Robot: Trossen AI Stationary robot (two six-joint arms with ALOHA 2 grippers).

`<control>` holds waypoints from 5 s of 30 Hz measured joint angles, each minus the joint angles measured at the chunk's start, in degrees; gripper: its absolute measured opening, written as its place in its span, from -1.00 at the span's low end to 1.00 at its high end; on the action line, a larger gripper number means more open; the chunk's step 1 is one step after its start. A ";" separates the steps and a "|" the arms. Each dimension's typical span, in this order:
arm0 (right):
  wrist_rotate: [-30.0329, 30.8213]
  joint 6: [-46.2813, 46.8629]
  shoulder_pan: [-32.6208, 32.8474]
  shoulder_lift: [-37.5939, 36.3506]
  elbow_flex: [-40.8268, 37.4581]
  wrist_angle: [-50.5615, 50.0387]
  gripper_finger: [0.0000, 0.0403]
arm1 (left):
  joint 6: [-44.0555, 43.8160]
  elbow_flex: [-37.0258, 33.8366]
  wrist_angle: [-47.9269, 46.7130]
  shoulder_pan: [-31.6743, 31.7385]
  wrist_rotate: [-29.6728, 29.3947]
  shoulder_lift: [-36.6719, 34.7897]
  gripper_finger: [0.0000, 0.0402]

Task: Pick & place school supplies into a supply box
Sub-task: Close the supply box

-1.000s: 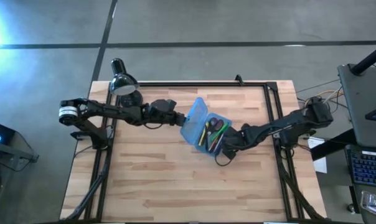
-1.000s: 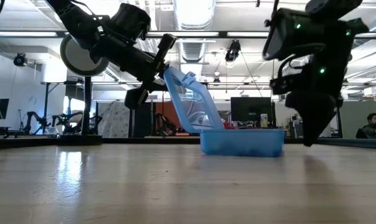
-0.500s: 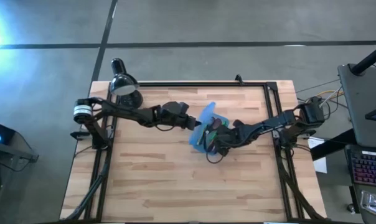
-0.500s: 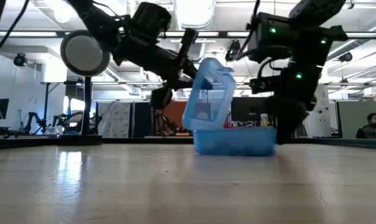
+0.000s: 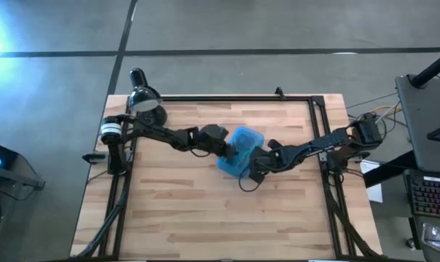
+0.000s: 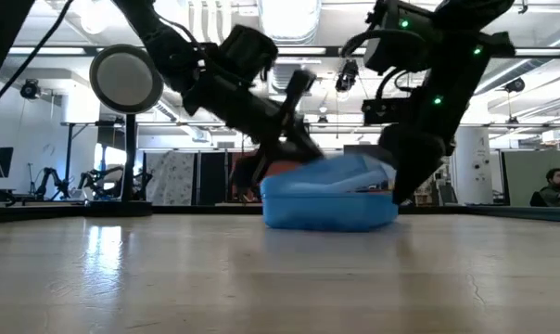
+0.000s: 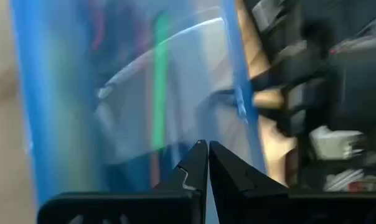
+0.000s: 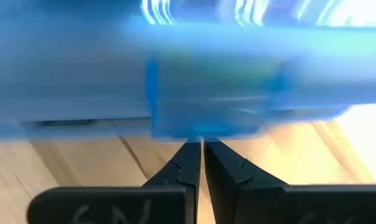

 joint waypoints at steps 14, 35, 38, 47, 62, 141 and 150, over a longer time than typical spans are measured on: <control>1.49 11.07 3.67 -13.55 0.00 -13.33 -0.94 | 0.57 0.08 -2.04 -0.88 0.50 2.53 -1.00; -5.95 11.51 -4.81 -11.19 -0.14 -3.99 -0.94 | 0.33 0.10 -2.10 -1.78 -1.51 3.84 -1.00; -3.69 13.11 -3.17 -15.69 -0.90 -8.20 -0.94 | 0.32 0.10 -2.22 -1.76 -1.51 3.84 -1.00; -4.89 8.87 -1.33 -13.61 -6.94 1.99 -0.94 | 0.26 0.10 -2.39 -1.75 -1.53 3.84 -1.00; -9.66 6.38 -1.92 -10.92 -10.54 11.98 -0.94 | 0.05 0.06 -2.55 -1.75 -1.52 3.84 -1.00; -22.51 35.65 -14.50 -9.16 -11.79 21.38 -0.94 | -4.66 0.11 -4.16 -3.15 -1.50 3.86 -1.00; -21.28 34.83 -14.56 -7.97 -11.88 23.29 -0.94 | -2.85 2.87 -7.96 -3.15 -0.84 3.97 -1.00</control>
